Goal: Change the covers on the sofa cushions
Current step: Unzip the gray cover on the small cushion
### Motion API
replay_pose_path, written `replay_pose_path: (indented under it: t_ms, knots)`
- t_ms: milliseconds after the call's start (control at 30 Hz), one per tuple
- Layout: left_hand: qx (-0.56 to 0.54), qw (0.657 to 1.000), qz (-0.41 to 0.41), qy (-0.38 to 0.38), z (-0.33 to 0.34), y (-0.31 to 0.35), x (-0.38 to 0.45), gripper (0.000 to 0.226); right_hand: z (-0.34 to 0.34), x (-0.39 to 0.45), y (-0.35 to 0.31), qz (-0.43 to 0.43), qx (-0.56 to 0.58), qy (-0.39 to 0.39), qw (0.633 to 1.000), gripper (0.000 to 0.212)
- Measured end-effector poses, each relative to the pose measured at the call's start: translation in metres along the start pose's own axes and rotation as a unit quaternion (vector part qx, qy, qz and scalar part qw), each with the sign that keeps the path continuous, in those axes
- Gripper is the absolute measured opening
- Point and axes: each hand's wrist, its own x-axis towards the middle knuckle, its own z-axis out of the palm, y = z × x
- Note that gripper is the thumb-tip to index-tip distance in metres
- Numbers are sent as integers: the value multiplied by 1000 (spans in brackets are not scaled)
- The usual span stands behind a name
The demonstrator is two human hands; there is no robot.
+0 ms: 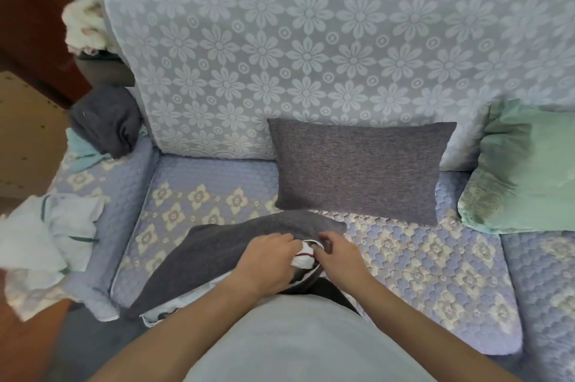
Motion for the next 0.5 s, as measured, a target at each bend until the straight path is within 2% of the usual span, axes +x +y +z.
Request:
replay_pose_path:
  t_ms: [100, 200, 300, 367, 500]
  knots:
    - [-46, 996, -14, 73, -16, -14, -17, 15, 3, -9, -22, -92, -25, -4, 995, 45]
    - [-58, 995, 44, 69, -40, -13, -35, 7, 5, -5, -47, -131, -118, 46, 983, 20]
    - [-68, 992, 82, 62, -59, -11, -57, 18, -1, 6, -61, -110, -203, 60, 971, 13]
    - [-81, 992, 67, 77, -76, -20, -75, 9, -10, 18, -54, -91, -222, 85, 967, 11]
    - [-122, 983, 60, 122, -107, -24, -103, 4, -42, 48, -14, 22, -228, 106, 968, 7]
